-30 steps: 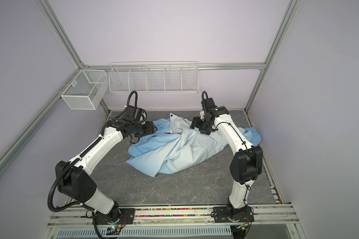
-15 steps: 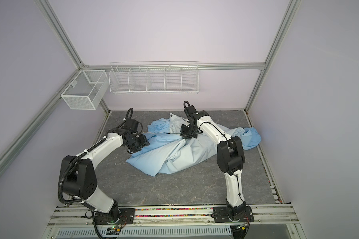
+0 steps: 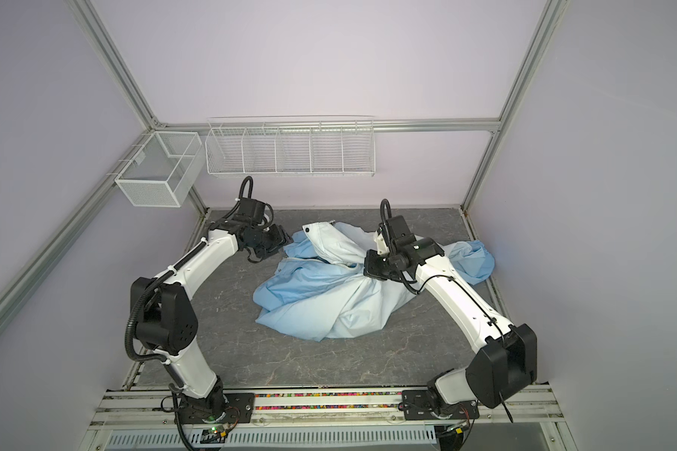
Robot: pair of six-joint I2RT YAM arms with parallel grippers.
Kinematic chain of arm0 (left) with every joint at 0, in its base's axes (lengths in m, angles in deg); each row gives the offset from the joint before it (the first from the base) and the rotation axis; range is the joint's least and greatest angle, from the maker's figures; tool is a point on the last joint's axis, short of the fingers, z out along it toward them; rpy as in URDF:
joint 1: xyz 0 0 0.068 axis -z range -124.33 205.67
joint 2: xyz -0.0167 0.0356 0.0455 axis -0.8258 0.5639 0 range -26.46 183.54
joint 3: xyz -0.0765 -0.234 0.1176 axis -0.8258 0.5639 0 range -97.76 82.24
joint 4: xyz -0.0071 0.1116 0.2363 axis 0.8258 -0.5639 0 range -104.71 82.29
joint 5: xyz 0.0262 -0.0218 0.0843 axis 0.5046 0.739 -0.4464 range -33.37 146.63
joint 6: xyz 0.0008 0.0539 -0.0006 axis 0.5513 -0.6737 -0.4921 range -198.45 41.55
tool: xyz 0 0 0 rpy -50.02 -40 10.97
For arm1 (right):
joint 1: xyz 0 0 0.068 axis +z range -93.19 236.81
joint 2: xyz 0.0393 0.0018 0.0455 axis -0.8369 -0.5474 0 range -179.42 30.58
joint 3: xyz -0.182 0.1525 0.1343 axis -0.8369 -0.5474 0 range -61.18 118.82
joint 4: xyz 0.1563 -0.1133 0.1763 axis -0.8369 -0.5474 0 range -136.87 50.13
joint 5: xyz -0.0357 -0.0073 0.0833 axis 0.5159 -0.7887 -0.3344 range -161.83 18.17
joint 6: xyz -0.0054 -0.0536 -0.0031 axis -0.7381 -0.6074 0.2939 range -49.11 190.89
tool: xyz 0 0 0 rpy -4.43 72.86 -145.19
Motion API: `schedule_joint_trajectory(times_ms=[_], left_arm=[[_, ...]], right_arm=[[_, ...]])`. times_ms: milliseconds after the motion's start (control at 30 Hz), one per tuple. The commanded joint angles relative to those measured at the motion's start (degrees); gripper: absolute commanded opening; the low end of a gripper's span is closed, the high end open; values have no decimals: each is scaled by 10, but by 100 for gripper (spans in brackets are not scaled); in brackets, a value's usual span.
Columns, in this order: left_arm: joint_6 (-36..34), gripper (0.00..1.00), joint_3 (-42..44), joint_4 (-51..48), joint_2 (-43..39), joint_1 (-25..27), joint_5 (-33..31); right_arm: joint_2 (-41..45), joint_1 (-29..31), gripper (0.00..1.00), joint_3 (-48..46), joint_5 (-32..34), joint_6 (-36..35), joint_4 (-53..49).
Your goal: Zip up the jacket
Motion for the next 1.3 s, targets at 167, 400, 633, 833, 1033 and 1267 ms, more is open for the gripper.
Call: schedule_joint_trajectory(times_ms=[167,400,633,833,1033,1267], left_arm=[[-11,67,-79,3,74,67,58],[0,68,-76,57,90,91,101],[12,69,-112,108,131,98,143],[7,62,-188,95,193,109,169],[0,3,-255,70,228,115,193],[-21,0,-258,46,188,104,190]], right_arm=[[0,-52,56,-79,2,23,23],[11,-93,77,-56,25,2,-21],[-5,-99,77,-38,11,5,-16],[2,-121,78,-29,51,21,-42],[13,-245,75,-72,37,39,-33],[-88,-304,72,-37,38,46,16]])
